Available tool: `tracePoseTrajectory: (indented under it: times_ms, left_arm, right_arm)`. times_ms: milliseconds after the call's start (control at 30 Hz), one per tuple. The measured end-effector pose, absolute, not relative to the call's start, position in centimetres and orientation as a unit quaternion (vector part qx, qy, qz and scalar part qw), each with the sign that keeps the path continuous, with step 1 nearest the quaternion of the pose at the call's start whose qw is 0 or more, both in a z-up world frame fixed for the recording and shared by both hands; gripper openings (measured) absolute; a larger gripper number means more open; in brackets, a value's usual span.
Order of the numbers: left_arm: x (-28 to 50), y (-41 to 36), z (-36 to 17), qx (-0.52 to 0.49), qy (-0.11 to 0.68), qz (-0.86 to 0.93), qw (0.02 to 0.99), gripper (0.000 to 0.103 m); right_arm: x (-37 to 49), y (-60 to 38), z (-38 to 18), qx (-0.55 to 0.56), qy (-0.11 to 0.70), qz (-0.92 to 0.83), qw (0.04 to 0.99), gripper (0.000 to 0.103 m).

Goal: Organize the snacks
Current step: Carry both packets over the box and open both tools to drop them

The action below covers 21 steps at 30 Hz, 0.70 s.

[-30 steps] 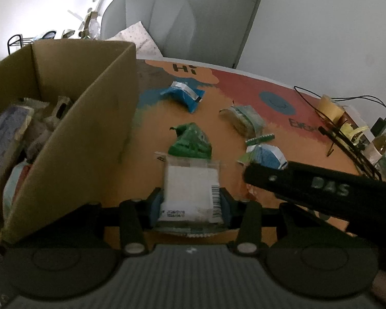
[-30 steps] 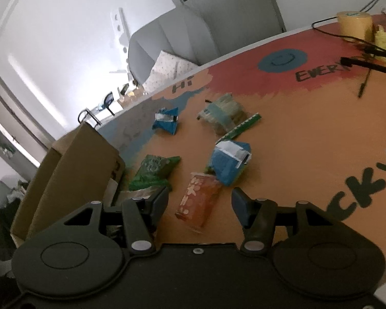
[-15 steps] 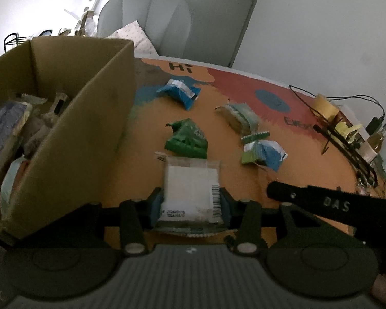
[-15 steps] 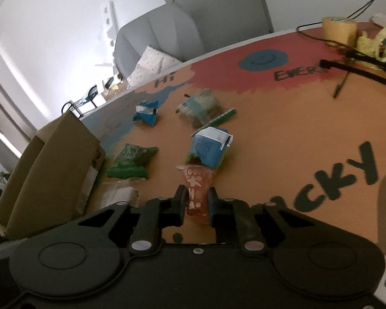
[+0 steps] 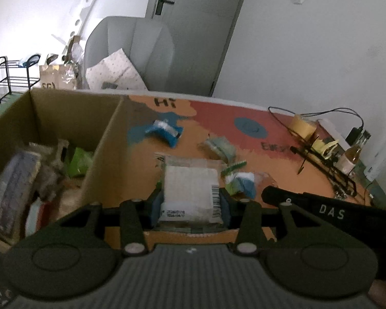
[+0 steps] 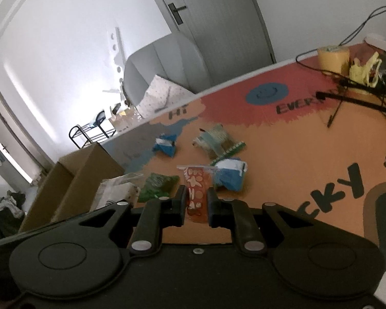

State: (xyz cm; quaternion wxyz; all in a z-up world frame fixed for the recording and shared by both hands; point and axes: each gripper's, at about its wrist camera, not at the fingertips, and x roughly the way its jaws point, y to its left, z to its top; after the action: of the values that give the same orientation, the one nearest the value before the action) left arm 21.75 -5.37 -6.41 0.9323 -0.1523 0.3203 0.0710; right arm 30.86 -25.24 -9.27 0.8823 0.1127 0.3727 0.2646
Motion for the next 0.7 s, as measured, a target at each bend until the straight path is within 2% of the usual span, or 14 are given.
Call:
tracePoseTrajectory:
  times_ms: [700]
  left_arm:
    - [19.1, -0.4, -1.9, -0.147, 0.289, 0.074, 0.943, 0.045]
  right_arm:
    - [29.3, -21.8, -5.7, 0.104, 0.339, 0.294, 0.887, 0.014]
